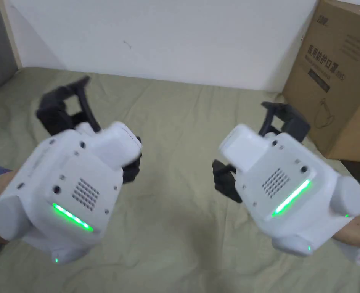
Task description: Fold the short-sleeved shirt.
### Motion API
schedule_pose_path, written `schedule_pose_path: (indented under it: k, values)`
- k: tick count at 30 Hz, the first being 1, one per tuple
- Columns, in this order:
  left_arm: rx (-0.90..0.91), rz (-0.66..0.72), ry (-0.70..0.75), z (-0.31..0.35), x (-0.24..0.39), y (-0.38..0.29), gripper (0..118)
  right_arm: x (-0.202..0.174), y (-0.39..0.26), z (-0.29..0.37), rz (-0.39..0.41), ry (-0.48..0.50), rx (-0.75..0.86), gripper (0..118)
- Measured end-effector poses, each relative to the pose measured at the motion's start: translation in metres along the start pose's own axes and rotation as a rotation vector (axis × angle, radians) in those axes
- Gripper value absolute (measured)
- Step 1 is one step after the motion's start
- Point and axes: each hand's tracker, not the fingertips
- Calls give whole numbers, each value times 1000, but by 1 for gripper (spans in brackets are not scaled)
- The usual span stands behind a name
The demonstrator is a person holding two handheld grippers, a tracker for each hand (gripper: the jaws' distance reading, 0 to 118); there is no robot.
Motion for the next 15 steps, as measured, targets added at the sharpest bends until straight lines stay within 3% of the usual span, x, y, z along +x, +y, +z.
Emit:
schedule_pose_path:
  k: [2,4,5,7,10,13,15]
  values:
    - [-62,325,108,-4,-14,0,118,14,-7,-3,-315,-43,2,118]
    - [-117,562,156,-8,-18,-18,118,17,-17,-2,-507,-96,7,118]
    - [-134,649,164,-10,-20,-25,118,14,-22,1,-567,-112,11,118]
    - [-184,736,181,-9,-18,-34,118,10,-30,5,-638,-145,17,118]
    - [-210,754,162,-4,-7,-42,118,2,-39,13,-733,-189,32,118]
    - [-258,746,140,0,5,-46,118,0,-45,16,-842,-154,12,118]
    - [-272,730,139,3,12,-49,118,-3,-50,15,-850,-162,0,118]
